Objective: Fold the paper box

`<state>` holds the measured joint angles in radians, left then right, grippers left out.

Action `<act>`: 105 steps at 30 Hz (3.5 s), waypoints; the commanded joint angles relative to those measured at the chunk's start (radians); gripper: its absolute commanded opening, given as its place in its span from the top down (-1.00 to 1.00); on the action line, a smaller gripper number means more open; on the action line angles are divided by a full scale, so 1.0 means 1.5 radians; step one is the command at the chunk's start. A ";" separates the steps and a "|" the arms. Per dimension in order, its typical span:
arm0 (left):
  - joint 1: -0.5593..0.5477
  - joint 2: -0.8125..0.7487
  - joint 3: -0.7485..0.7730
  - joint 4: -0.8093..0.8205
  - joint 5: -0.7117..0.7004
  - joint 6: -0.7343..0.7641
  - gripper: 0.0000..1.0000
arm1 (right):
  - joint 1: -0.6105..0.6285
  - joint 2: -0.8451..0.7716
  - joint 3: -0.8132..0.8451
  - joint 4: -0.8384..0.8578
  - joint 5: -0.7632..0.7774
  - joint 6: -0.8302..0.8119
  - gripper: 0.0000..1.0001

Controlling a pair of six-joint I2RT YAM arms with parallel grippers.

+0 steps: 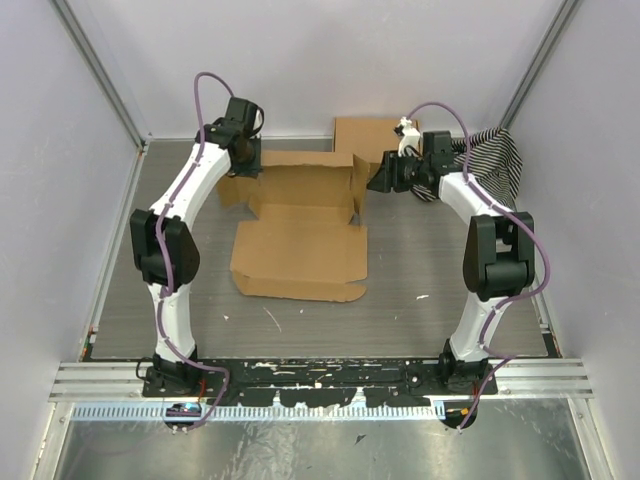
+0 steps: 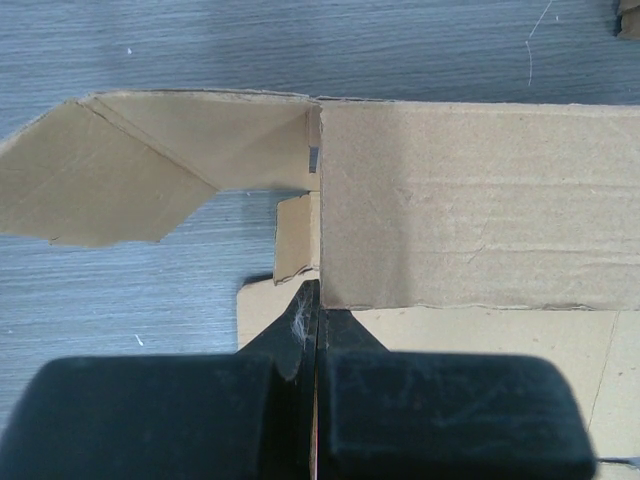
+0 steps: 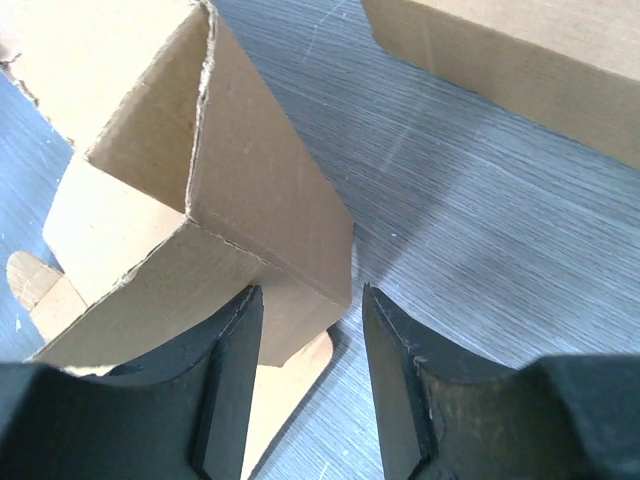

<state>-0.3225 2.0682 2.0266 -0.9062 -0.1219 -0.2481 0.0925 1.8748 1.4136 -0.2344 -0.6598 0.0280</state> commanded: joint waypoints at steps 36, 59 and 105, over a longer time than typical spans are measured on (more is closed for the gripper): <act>0.000 -0.039 -0.053 0.026 0.055 -0.001 1.00 | 0.149 -0.033 -0.100 0.307 0.190 -0.052 -0.24; 0.000 -0.049 -0.050 0.013 0.048 -0.015 1.00 | 0.216 0.008 -0.107 0.315 0.450 -0.001 0.82; 0.231 -0.227 -0.288 0.187 0.172 -0.033 0.12 | 0.186 -0.194 -0.185 0.064 0.493 0.044 0.97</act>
<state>0.0280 1.7191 1.7016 -0.7380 -0.0006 -0.2943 0.4084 1.6535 1.1290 -0.0544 0.2195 0.1211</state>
